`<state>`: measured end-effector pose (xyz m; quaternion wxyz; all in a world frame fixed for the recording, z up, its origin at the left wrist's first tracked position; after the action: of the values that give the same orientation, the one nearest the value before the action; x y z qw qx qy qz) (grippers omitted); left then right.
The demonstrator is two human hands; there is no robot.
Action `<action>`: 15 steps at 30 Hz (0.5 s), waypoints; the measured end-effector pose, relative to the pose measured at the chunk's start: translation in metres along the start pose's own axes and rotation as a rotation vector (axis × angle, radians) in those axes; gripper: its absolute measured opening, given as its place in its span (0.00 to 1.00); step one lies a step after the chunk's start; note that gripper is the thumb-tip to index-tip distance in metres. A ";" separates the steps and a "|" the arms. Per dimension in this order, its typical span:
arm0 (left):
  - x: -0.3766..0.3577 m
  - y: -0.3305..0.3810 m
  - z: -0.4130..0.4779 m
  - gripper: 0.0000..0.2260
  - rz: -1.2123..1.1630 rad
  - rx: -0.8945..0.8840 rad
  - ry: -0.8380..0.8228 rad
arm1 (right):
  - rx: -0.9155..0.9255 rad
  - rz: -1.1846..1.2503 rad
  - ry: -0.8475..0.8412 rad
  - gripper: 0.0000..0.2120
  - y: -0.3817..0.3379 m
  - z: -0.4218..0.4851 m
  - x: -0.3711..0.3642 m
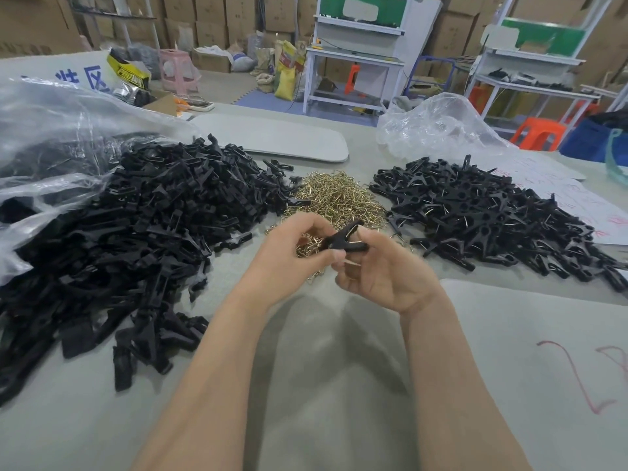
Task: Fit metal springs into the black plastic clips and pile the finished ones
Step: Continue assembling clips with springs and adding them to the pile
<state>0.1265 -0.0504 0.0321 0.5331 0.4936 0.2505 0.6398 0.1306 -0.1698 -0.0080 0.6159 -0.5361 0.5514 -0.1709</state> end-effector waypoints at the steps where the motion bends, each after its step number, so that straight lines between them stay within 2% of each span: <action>1: -0.001 0.003 -0.001 0.12 0.002 -0.012 -0.019 | -0.020 0.045 -0.042 0.25 0.004 0.000 -0.004; 2: -0.002 0.006 -0.001 0.12 0.001 -0.022 -0.032 | -0.036 0.069 -0.072 0.27 0.006 0.000 -0.006; 5: -0.003 0.014 -0.002 0.12 0.041 -0.063 -0.042 | -0.059 0.008 -0.119 0.25 0.010 0.000 -0.009; 11: 0.000 0.019 -0.002 0.13 0.055 -0.078 -0.030 | -0.030 0.062 -0.183 0.37 0.015 0.005 -0.015; 15: -0.005 0.024 -0.003 0.11 0.061 -0.128 -0.061 | 0.035 0.166 -0.167 0.33 0.018 0.009 -0.014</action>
<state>0.1137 -0.0616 0.0493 0.5512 0.4853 0.1778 0.6551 0.1273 -0.1477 -0.0179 0.6811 -0.4901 0.5375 -0.0838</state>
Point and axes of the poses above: each hand's wrist, its own z-axis towards the middle knuckle, its own x-axis out of the back of the hand, y = z × x, the point moved 8 cm from there along z, towards the middle knuckle, and after that the axes turned 1 degree about -y, right-handed, at the moved point
